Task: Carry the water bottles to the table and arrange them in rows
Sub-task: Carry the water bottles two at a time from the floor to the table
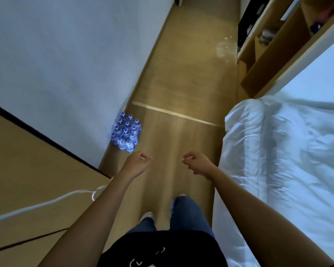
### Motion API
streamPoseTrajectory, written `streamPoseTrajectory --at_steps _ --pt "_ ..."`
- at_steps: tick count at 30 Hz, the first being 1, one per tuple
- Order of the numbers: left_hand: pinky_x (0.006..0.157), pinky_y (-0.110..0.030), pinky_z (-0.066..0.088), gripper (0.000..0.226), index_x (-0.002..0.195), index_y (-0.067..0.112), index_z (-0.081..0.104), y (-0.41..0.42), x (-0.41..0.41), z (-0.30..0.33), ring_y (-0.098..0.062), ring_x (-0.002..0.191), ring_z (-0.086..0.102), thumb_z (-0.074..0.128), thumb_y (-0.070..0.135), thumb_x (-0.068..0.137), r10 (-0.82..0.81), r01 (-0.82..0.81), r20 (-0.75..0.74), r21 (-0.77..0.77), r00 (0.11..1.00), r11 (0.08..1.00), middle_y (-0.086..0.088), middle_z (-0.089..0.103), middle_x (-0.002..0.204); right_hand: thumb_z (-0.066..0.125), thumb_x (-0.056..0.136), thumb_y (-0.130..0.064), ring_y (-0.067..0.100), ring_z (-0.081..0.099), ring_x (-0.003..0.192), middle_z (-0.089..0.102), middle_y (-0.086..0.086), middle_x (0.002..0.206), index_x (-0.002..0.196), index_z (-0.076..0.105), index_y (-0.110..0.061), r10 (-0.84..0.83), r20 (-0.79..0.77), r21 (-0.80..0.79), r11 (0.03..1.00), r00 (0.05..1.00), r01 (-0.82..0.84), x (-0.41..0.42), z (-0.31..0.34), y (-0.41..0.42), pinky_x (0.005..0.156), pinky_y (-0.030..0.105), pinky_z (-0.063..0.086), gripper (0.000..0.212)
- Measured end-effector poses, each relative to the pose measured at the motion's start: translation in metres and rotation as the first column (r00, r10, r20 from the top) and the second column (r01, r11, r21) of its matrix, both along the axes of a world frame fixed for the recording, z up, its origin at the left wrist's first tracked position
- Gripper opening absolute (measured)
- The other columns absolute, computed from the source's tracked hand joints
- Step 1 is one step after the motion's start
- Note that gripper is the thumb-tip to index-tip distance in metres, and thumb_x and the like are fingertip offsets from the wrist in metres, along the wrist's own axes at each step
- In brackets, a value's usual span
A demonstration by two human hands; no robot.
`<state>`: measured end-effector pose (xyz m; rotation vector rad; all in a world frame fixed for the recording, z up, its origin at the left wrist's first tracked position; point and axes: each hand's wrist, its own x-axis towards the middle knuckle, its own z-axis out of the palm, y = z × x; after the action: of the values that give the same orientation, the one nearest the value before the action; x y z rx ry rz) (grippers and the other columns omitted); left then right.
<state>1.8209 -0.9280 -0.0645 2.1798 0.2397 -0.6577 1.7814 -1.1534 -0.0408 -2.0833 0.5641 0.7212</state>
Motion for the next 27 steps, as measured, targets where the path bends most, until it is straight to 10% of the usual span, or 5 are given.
streamPoseTrajectory --at_steps 7,11,18,27 --pt "0.069 -0.024 0.041 0.018 0.101 0.010 0.065 -0.063 0.111 -0.008 -0.014 0.079 0.056 0.061 0.023 0.089 0.164 -0.163 -0.053 0.019 0.985 0.986 0.001 0.061 0.088 0.056 0.098 -0.032 0.025 0.058 0.111 0.059 0.007 0.122 0.128 0.056 -0.019 0.130 -0.036 0.017 0.991 0.991 -0.130 0.144 -0.014 -0.069 0.086 0.033 0.049 0.033" --pt "0.080 -0.031 0.042 0.015 0.078 0.014 0.055 -0.102 0.165 -0.006 -0.021 0.088 0.054 0.057 0.022 0.090 0.281 -0.279 -0.060 0.034 0.958 0.960 -0.002 0.056 0.088 0.057 0.098 -0.031 0.025 0.059 0.109 0.058 0.007 0.116 0.123 0.057 -0.018 0.236 -0.038 0.012 0.972 0.971 -0.235 0.232 -0.008 -0.108 0.080 0.031 0.047 0.028" --pt "0.080 -0.024 0.040 0.027 0.115 0.006 0.062 -0.131 0.231 -0.003 -0.030 0.113 0.060 0.059 0.023 0.094 0.472 -0.467 -0.126 0.067 0.872 0.881 -0.012 0.064 0.113 0.060 0.096 -0.026 0.025 0.059 0.103 0.060 0.009 0.111 0.117 0.063 -0.011 0.427 -0.021 -0.017 0.904 0.904 -0.427 0.353 -0.004 -0.125 0.083 0.030 0.043 0.025" --pt "0.073 -0.025 0.039 0.023 0.108 0.002 0.063 -0.101 0.269 -0.028 -0.018 0.090 0.056 0.060 0.019 0.092 0.647 -0.645 -0.101 0.054 0.756 0.762 -0.012 0.063 0.108 0.058 0.098 -0.020 0.018 0.055 0.089 0.061 0.009 0.107 0.119 0.064 -0.001 0.673 -0.027 -0.008 0.739 0.739 -0.674 0.450 -0.025 -0.066 0.067 0.019 0.039 0.030"
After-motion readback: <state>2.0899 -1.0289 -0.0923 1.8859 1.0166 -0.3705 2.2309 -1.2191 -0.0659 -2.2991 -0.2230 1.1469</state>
